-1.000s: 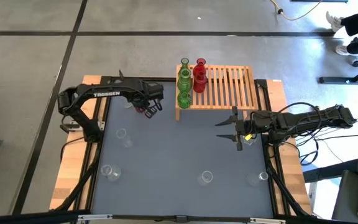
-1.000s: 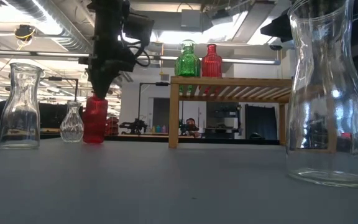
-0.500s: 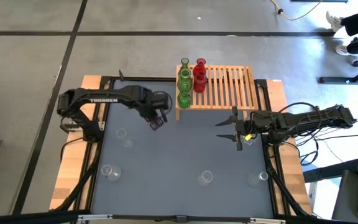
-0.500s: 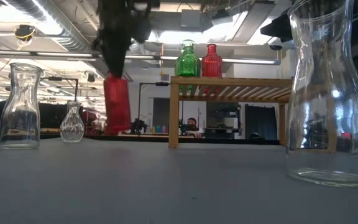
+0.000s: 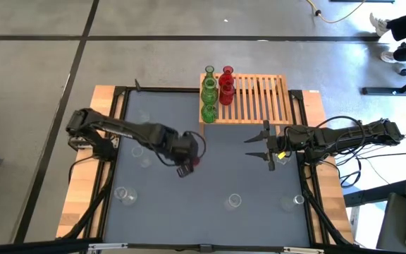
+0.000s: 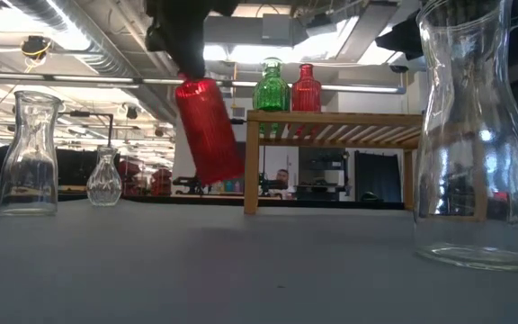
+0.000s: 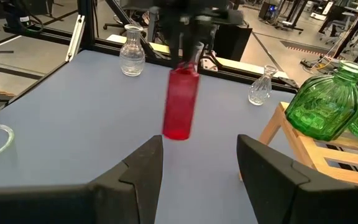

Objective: Sort vases onto shelf
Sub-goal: Put the red vase on the shelf, aligned with the other red vases

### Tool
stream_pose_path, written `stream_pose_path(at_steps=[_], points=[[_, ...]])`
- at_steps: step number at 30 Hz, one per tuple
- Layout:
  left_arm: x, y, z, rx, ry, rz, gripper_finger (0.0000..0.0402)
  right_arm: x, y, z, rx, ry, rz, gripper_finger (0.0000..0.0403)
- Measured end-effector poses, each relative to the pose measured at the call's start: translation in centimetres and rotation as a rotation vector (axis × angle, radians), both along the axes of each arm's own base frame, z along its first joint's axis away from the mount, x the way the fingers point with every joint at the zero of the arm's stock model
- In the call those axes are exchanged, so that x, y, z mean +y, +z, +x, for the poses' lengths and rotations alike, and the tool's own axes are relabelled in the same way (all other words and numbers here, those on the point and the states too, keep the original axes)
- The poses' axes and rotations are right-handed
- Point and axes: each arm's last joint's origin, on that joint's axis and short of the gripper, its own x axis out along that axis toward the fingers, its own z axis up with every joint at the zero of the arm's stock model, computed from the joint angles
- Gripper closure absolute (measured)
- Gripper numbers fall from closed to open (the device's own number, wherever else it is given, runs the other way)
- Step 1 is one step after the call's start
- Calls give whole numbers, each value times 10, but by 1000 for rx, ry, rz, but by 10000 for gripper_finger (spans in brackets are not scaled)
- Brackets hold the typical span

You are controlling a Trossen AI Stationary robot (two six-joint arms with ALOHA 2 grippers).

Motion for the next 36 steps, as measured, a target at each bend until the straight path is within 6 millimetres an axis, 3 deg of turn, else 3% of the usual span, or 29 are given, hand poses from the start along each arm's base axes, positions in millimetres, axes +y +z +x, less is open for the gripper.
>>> stream_pose_path(at_steps=[6,14,31,36], points=[[-31,-3,36,65,-87,20,360,0,0,0,1,0,0,212],[-37,-6,68,246,-127,-21,360,0,-2,-1,25,0,-2,212],[-35,-29,90,204,-159,-81,332,0,-4,-1,45,-5,11,212],[-35,-31,91,189,-153,-92,306,0,-2,-1,28,-6,17,212]])
